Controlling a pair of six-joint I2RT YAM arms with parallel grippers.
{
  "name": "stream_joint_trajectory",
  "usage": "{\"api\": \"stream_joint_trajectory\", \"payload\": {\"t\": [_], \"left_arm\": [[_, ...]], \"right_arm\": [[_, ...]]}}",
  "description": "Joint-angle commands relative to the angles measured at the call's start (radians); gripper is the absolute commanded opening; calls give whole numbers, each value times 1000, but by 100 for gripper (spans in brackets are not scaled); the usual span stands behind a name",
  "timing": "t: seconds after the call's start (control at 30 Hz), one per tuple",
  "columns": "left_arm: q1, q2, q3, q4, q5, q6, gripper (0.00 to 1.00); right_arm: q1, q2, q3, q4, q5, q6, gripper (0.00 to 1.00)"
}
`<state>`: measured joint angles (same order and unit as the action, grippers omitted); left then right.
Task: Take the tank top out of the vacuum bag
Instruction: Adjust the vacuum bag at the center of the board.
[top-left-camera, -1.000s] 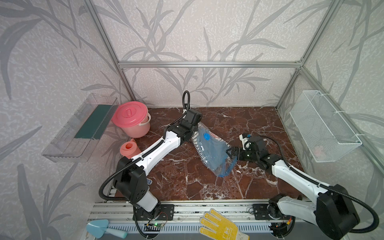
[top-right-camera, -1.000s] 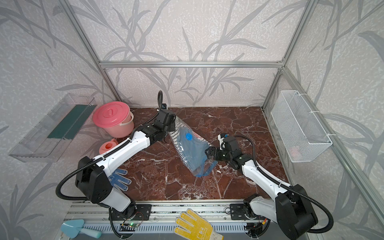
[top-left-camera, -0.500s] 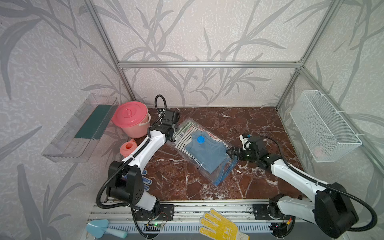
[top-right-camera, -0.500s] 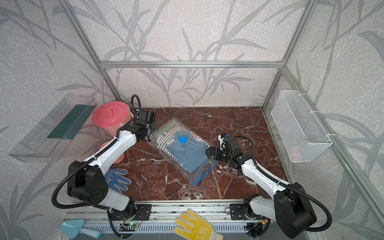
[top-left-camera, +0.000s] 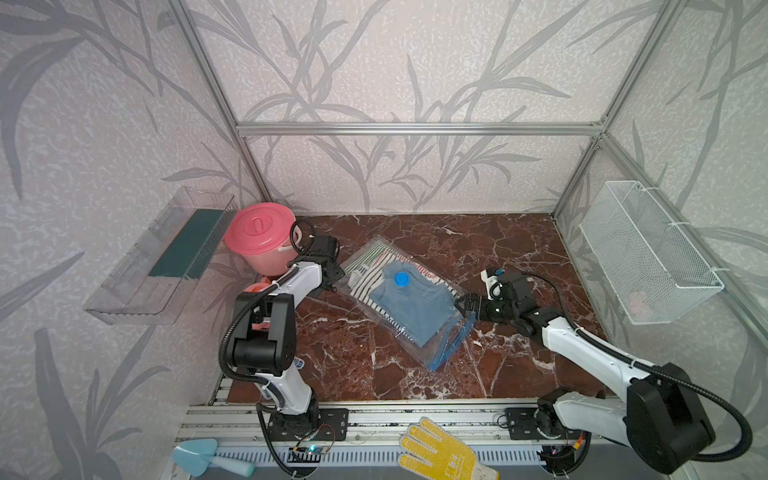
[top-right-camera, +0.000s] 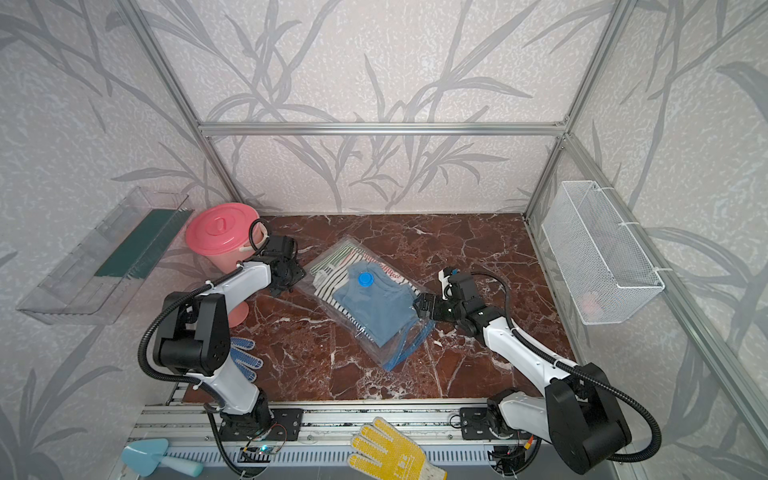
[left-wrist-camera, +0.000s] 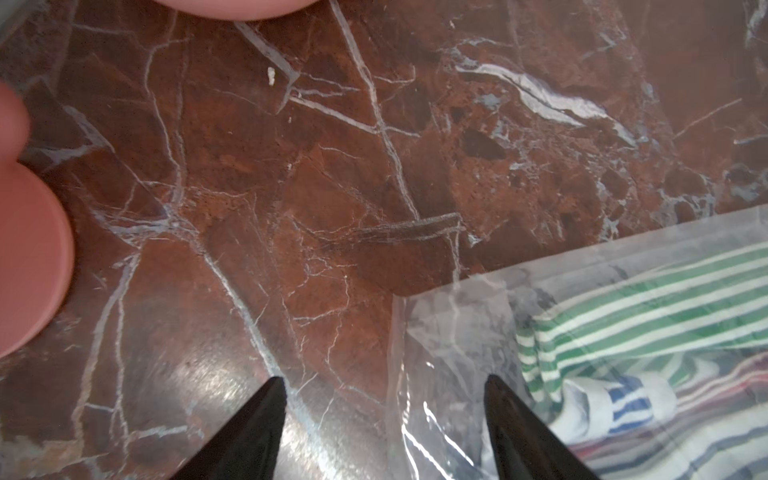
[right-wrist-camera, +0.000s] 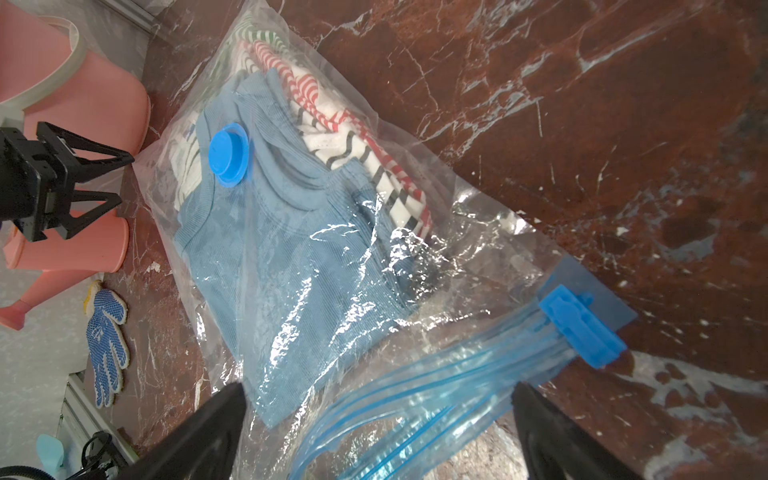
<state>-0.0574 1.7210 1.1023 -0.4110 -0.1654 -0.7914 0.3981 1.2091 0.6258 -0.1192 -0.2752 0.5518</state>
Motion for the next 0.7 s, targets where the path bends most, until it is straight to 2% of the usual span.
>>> {"api": "stream_joint_trajectory", "payload": {"t": [0.0,0.13,0.23,0.37,0.43,0.47,0.5,0.53,0.67], "left_arm": [[5,19,-9,68,35,-54,76],[9,54,16,79,34,-54,74],[17,95,55,71,42,-45,69],[25,133,95,71,65,-37,51],[25,139,95,98,83,-33,19],[25,138,94,114,92,-32,9],[24,139,96,124,97,-30,3],[25,139,105,122,100,-23,0],[23,130,137,109,92,0,0]], "right_arm": [[-8,-17,-8,-24,-15,-10,100],[-10,-18,-10,-25,-15,-9,100],[-14,-19,-11,-25,-19,-9,100],[-29,-32,-20,-31,-27,-6,100],[-36,-43,-26,-33,-25,-4,100],[-39,-48,-29,-33,-25,-3,100],[-41,-52,-31,-34,-25,-3,100],[-42,-57,-32,-36,-27,-3,100],[-44,-69,-33,-46,-27,-9,100]]}}
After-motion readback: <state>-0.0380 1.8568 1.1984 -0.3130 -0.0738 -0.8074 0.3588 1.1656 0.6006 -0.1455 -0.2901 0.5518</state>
